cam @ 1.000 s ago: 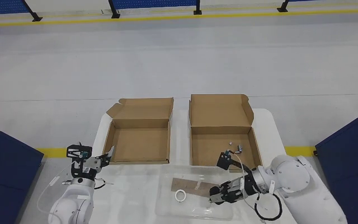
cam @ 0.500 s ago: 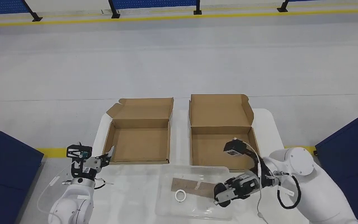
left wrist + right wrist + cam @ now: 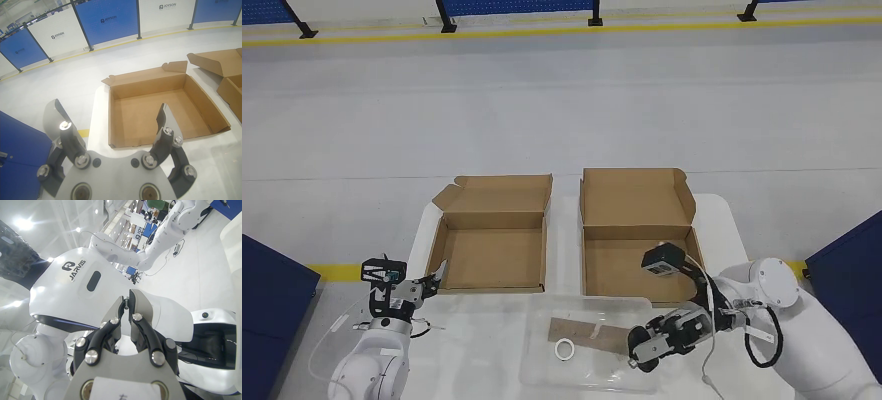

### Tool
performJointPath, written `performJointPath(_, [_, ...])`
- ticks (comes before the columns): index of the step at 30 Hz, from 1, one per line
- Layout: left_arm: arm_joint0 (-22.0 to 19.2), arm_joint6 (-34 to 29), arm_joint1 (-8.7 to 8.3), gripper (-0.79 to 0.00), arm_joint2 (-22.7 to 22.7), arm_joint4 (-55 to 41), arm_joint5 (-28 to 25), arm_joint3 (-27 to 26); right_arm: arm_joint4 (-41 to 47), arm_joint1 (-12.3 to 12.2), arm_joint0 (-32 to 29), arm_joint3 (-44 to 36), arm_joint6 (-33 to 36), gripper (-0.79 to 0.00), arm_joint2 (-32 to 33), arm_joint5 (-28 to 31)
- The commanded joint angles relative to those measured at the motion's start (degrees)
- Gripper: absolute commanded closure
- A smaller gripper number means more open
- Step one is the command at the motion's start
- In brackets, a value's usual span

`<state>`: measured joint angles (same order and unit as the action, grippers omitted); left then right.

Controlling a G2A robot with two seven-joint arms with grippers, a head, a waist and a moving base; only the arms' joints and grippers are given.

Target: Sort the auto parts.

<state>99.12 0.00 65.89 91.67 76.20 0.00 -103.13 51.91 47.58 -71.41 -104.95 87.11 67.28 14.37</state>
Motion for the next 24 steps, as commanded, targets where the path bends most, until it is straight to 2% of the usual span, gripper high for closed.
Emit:
performJointPath(1, [0.0,0.0,0.00,-0.785,0.0,0.0,0.0,0.0,5.3,0.1,-0.1,-1.0,0.9,0.000,0.9,-1.0])
performJointPath(9, [0.0,0.0,0.00,-0.785,0.0,0.0,0.0,0.0,23.1,0.5,0.6,-4.7,0.9,0.000,1.0,-6.0])
performJointPath(16, [0.0,0.0,0.00,-0.785,0.0,0.0,0.0,0.0,29.7,0.8,1.7,-5.7,0.9,0.000,1.2,-10.4])
performJointPath(24, [0.0,0.0,0.00,-0.785,0.0,0.0,0.0,0.0,30.0,0.8,1.7,-5.7,0.9,0.000,1.3,-10.6])
